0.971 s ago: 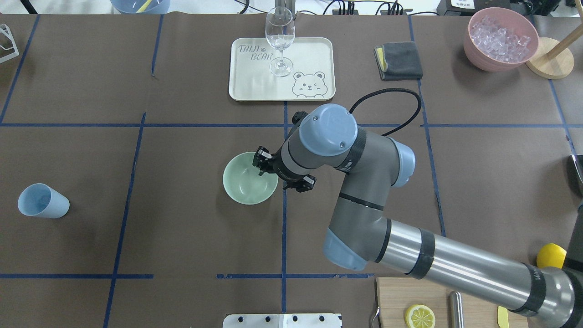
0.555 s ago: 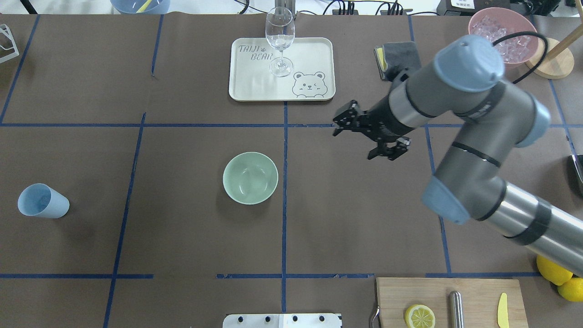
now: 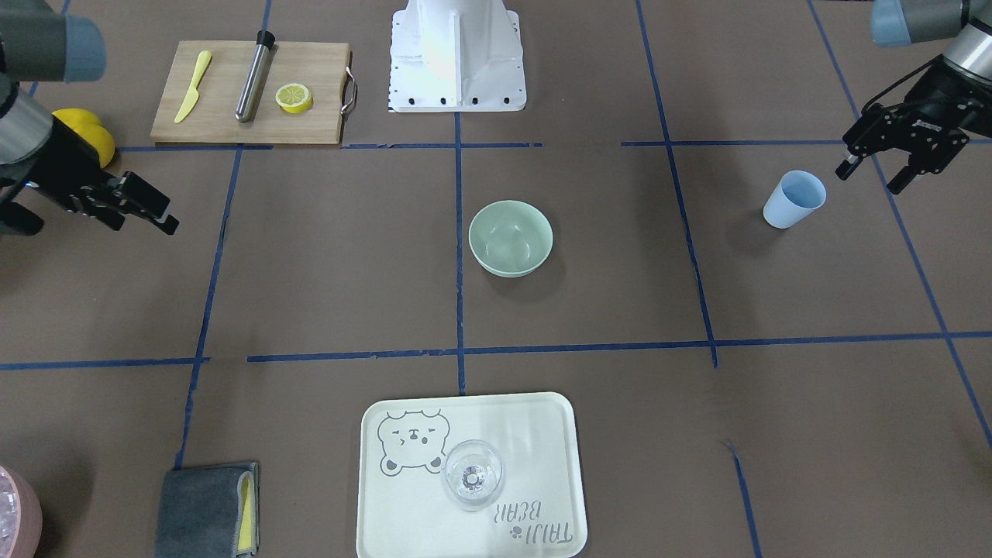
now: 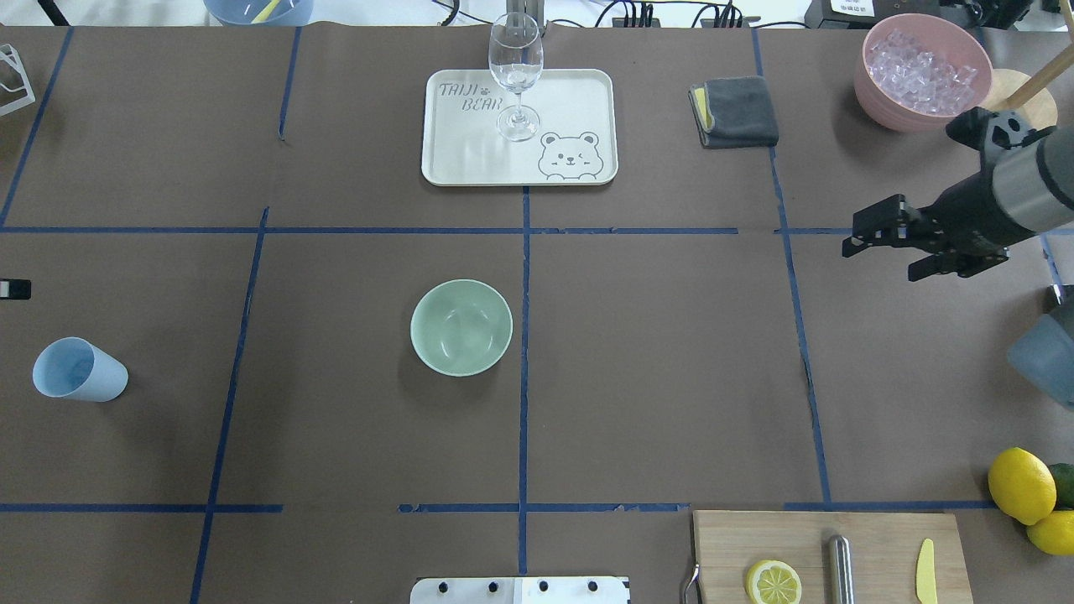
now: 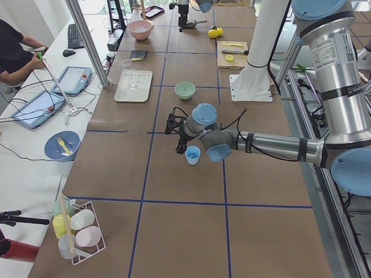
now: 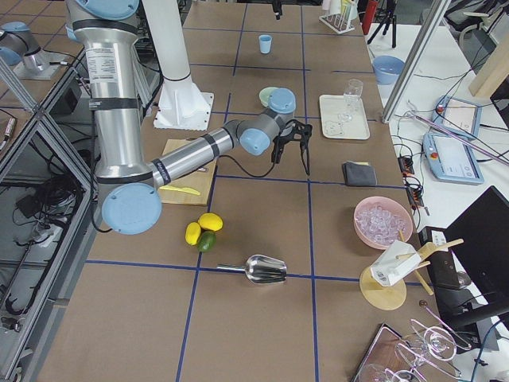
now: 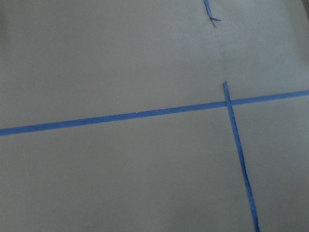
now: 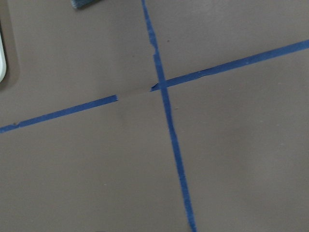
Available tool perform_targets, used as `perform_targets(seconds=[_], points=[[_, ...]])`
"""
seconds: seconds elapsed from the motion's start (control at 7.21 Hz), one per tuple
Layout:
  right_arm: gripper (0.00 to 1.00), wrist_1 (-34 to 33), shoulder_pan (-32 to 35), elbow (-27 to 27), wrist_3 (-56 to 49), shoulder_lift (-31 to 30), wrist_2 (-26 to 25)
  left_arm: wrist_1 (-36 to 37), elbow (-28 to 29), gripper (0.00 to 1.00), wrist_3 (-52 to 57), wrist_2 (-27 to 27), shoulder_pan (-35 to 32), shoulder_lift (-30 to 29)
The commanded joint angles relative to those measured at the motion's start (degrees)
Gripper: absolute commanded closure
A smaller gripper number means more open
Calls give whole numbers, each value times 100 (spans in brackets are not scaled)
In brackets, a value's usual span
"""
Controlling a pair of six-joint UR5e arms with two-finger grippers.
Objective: Pour ice into bowl
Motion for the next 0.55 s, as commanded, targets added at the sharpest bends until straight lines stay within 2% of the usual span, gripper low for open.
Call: perform_targets(seconds=[0.0, 0.28, 0.42], points=[[0, 2, 456, 20, -754, -451, 44, -569, -402, 0, -736, 1243, 802, 639], [0, 2, 493, 195, -765, -609, 44, -569, -579, 0, -1760, 3339, 2274, 1131], [0, -7, 493, 309, -765, -636, 44, -534, -579, 0, -2698, 4507, 3344, 1220]])
